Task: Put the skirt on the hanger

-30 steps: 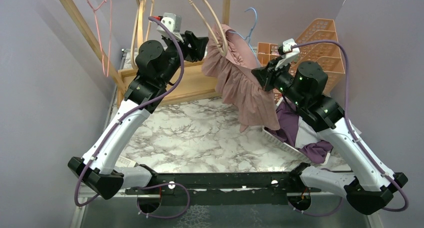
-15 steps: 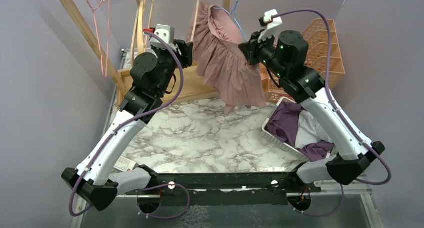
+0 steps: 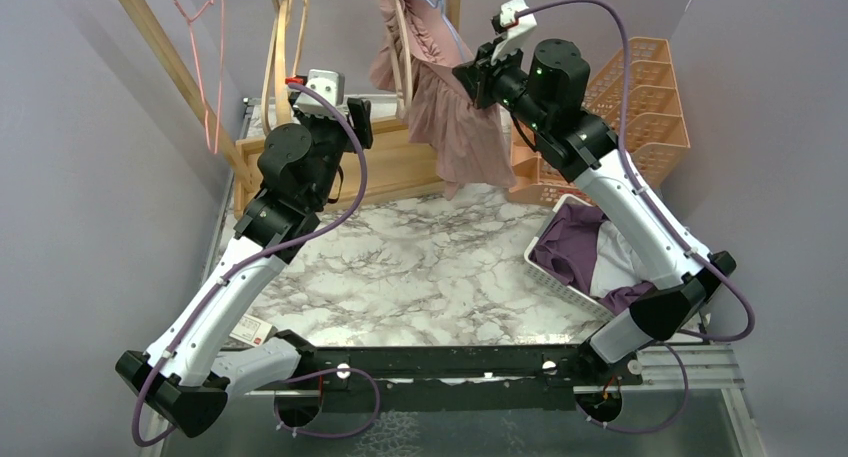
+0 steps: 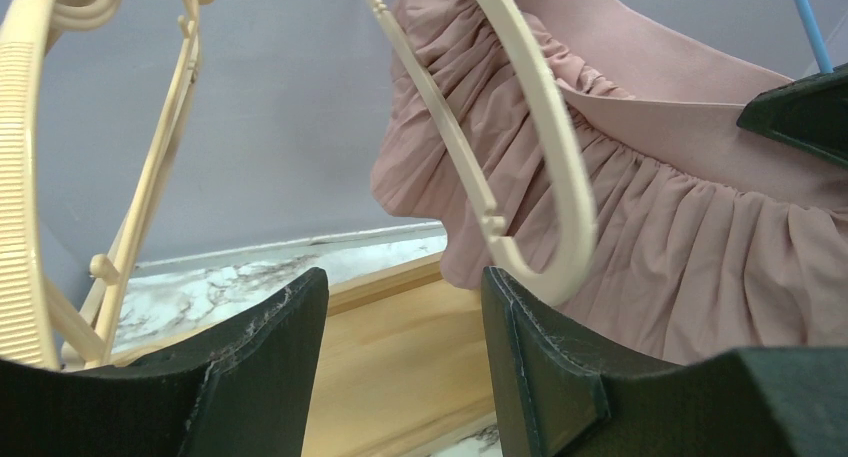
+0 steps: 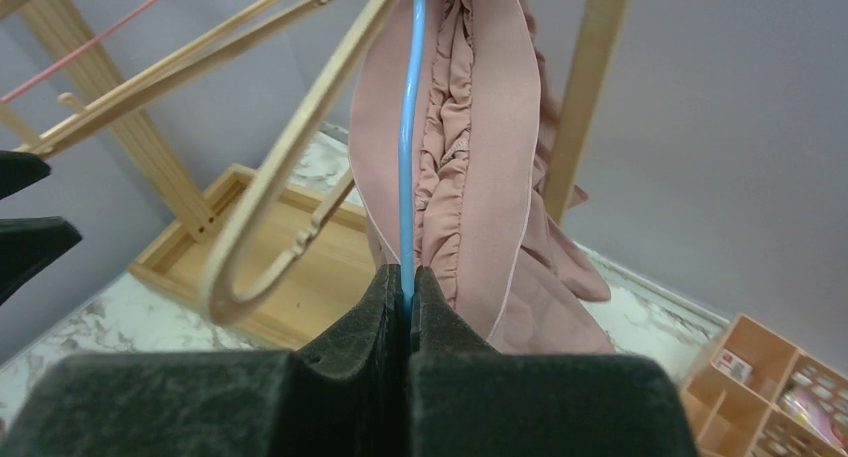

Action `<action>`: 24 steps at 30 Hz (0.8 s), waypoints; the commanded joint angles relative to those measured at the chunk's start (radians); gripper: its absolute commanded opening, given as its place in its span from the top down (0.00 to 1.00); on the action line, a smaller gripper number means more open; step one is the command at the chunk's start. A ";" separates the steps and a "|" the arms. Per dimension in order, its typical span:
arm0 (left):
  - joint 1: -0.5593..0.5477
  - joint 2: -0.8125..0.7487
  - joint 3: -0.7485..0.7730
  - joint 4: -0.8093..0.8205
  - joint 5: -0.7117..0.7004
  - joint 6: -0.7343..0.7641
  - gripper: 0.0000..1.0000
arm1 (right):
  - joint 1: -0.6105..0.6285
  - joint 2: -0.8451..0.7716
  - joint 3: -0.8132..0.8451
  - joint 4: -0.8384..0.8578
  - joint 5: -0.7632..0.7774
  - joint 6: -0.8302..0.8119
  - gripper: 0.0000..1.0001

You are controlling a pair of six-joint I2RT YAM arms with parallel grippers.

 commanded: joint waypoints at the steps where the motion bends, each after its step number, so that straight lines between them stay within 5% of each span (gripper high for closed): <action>1: 0.001 -0.018 -0.006 0.011 -0.056 0.063 0.39 | 0.001 0.019 0.059 0.158 -0.141 -0.015 0.99; 9: 0.001 -0.005 -0.013 0.009 -0.039 0.064 0.38 | 0.000 0.067 0.099 0.188 0.157 0.028 0.99; 18: 0.001 0.007 -0.010 -0.003 -0.036 0.054 0.37 | 0.000 0.245 0.365 0.055 0.128 0.042 0.99; 24: 0.001 0.005 -0.009 -0.019 -0.041 0.054 0.37 | 0.000 0.298 0.397 0.009 0.122 0.061 0.99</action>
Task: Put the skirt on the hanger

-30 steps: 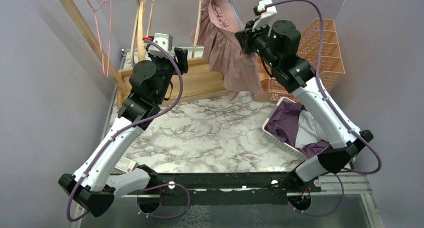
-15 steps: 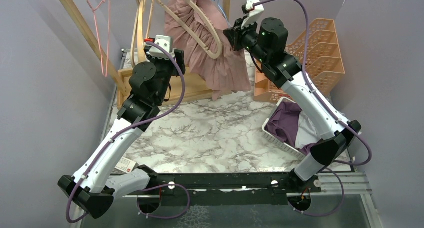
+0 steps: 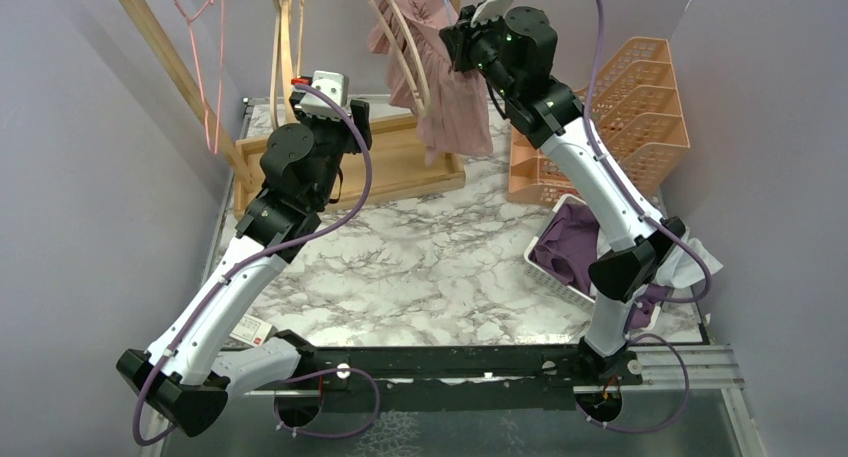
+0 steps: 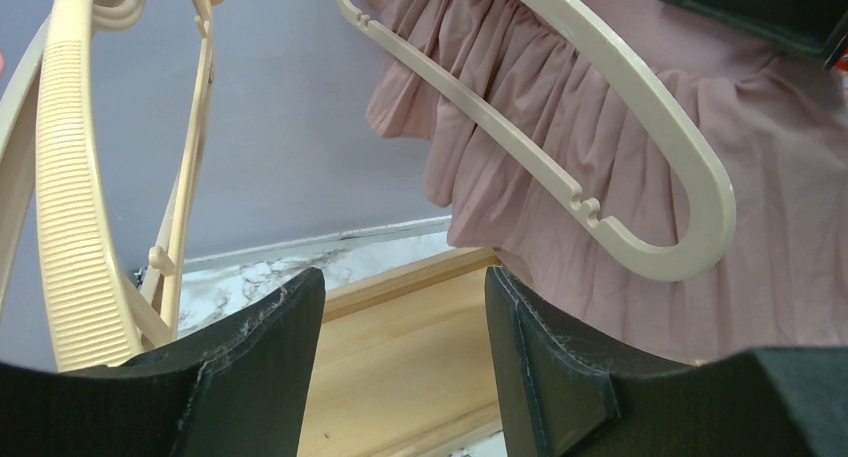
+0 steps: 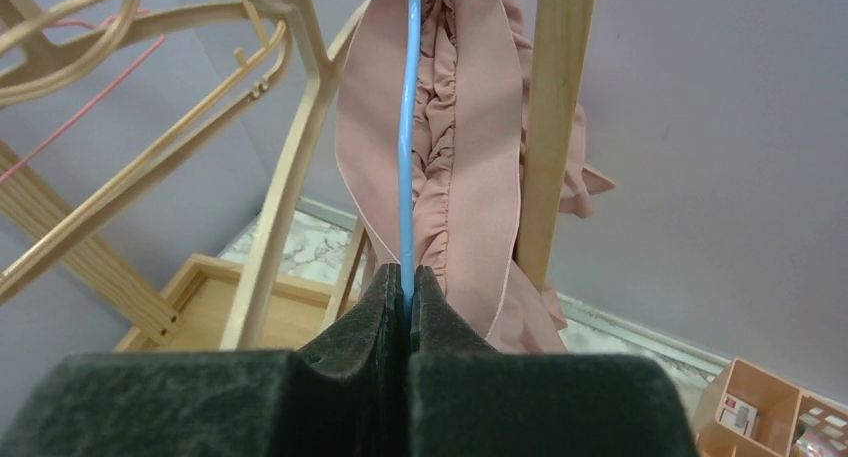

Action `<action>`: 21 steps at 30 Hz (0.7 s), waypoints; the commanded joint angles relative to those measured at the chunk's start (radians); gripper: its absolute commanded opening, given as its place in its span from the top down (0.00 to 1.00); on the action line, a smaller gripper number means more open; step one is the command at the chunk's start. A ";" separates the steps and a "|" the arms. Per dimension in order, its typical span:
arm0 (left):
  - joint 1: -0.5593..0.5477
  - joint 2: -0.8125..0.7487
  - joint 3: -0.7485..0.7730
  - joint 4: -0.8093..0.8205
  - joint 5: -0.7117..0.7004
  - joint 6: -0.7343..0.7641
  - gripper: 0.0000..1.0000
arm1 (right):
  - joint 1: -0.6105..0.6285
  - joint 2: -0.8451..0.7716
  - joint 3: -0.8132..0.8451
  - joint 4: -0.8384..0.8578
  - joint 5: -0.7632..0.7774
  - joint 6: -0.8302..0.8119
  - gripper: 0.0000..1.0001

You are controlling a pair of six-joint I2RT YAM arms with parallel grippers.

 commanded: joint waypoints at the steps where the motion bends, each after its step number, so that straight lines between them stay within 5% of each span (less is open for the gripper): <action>1: 0.001 0.002 -0.003 -0.014 -0.017 0.003 0.37 | 0.000 0.023 0.044 -0.007 0.015 0.029 0.99; 7: 0.002 0.010 -0.001 -0.020 -0.010 -0.004 0.36 | -0.005 0.068 0.088 -0.088 0.007 0.056 0.98; 14: 0.003 0.036 0.075 -0.132 0.120 -0.031 0.17 | -0.009 -0.079 -0.058 -0.102 -0.024 0.116 0.53; 16: 0.003 0.026 0.080 -0.159 0.163 -0.042 0.02 | -0.009 -0.143 -0.111 -0.095 -0.041 0.118 0.48; 21: 0.004 -0.026 0.030 -0.184 0.249 -0.070 0.01 | -0.009 -0.302 -0.211 -0.157 -0.033 0.124 0.45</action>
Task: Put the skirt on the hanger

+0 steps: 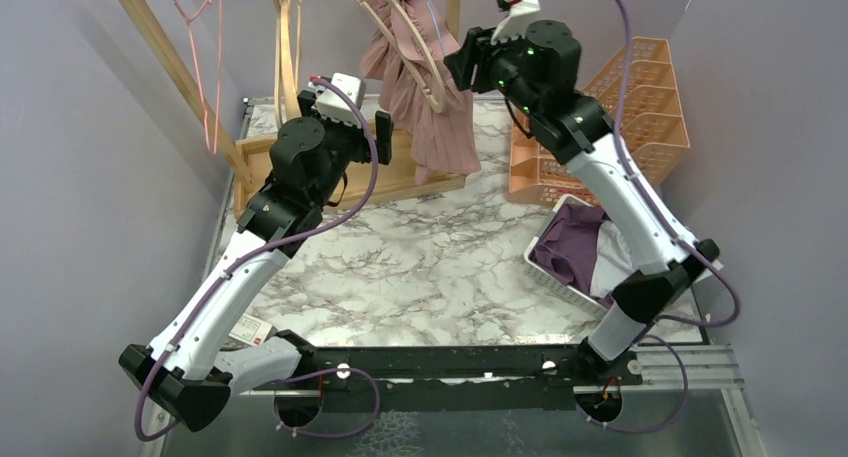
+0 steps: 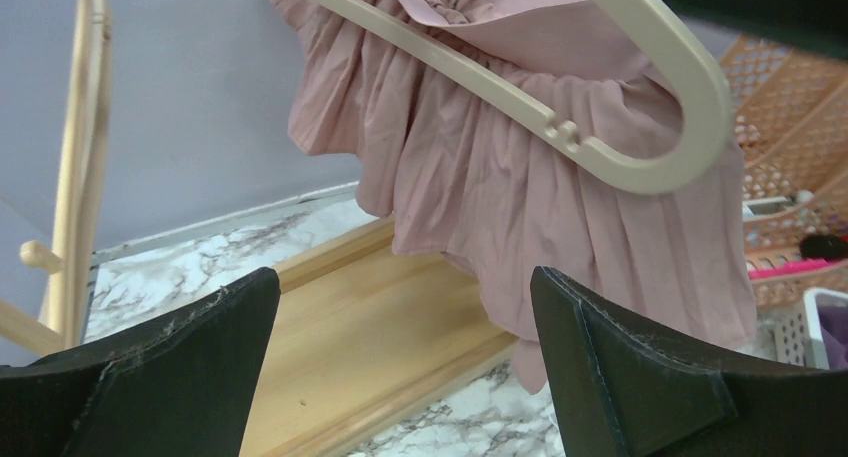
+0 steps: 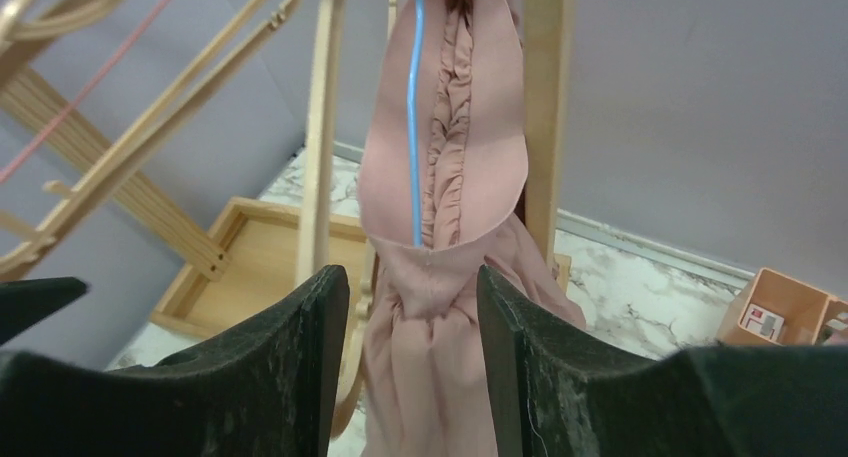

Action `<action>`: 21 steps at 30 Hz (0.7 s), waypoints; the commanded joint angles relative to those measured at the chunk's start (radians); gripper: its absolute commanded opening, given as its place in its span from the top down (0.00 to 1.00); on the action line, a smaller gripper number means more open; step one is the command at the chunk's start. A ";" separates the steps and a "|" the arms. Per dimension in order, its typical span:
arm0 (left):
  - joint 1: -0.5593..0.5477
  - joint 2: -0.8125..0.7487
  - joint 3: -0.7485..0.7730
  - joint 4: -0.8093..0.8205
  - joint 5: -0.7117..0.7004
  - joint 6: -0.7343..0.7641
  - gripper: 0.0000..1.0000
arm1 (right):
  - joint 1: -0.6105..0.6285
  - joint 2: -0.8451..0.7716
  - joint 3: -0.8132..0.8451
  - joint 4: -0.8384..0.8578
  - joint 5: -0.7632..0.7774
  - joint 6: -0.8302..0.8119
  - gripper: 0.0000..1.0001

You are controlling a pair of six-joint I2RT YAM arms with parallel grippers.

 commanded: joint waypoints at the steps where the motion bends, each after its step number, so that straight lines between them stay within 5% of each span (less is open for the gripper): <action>1: 0.003 -0.068 -0.029 -0.042 0.112 -0.045 0.01 | -0.003 -0.180 -0.089 -0.049 0.003 0.027 0.45; 14: 0.004 -0.235 -0.382 0.007 0.250 -0.150 0.01 | -0.003 -0.630 -0.800 -0.340 0.481 0.295 0.38; 17: 0.004 -0.264 -0.470 0.054 0.261 -0.200 0.01 | -0.005 -0.633 -0.884 -0.500 0.586 0.563 0.21; 21: 0.004 -0.284 -0.577 0.127 0.235 -0.307 0.02 | -0.005 -0.641 -1.021 -0.542 0.512 0.741 0.13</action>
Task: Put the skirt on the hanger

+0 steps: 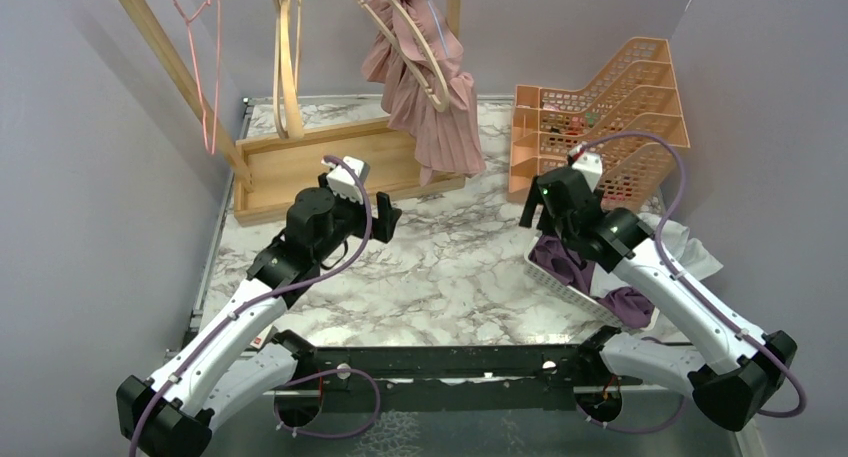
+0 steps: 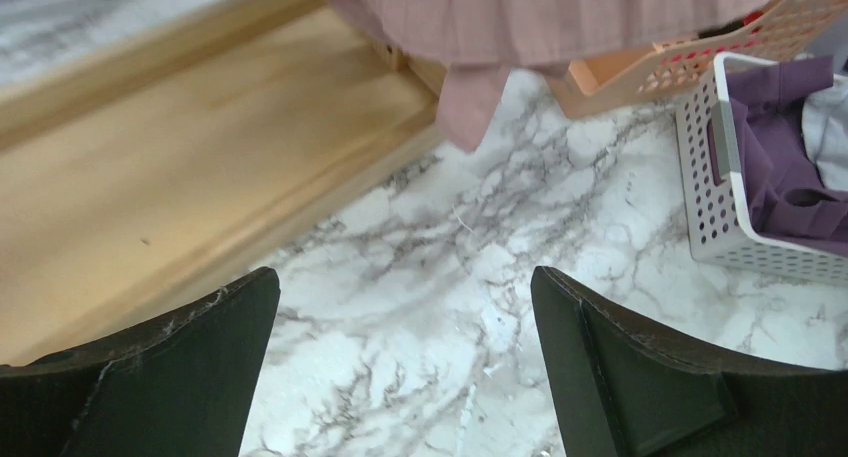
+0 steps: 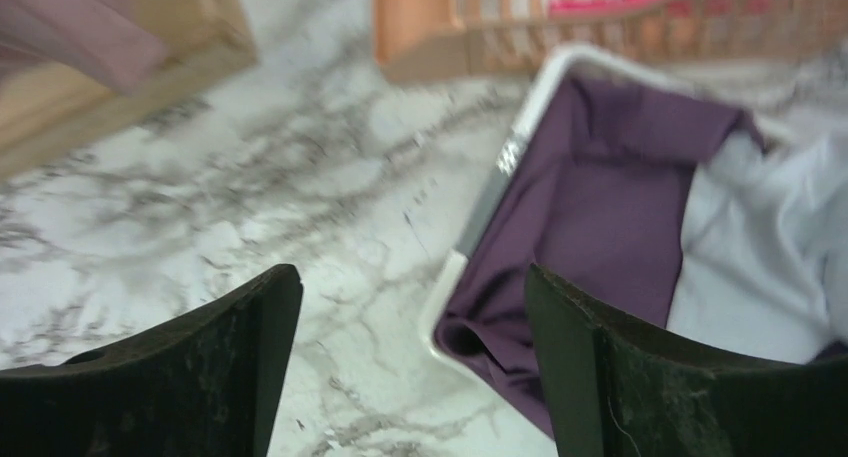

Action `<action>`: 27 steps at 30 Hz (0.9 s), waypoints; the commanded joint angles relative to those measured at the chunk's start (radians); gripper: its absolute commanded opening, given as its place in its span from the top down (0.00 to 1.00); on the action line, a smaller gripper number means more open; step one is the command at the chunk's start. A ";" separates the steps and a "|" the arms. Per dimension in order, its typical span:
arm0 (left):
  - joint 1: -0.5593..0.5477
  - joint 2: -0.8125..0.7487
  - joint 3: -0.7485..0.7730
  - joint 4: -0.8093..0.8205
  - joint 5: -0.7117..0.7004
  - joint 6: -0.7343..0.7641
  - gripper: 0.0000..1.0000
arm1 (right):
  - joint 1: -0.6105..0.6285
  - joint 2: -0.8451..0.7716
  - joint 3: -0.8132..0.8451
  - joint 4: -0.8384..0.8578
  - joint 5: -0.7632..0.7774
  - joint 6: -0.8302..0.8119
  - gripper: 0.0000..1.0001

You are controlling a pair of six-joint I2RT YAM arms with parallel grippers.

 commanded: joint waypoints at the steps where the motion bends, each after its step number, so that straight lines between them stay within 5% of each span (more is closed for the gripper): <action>1: 0.002 -0.034 -0.087 0.129 0.015 -0.156 0.03 | -0.004 -0.016 -0.108 -0.152 0.051 0.320 0.13; 7: 0.003 -0.023 -0.174 0.215 0.017 -0.286 0.06 | -0.005 0.050 -0.189 -0.216 0.025 0.458 0.14; 15: 0.002 0.009 -0.171 0.202 0.019 -0.283 0.07 | -0.017 0.111 -0.293 -0.149 0.051 0.492 0.34; 21: 0.003 0.015 -0.163 0.197 -0.004 -0.286 0.08 | -0.019 0.086 -0.254 -0.169 0.121 0.506 0.91; 27: 0.004 0.034 -0.147 0.195 -0.030 -0.269 0.08 | -0.019 0.010 -0.084 -0.238 0.233 0.434 0.99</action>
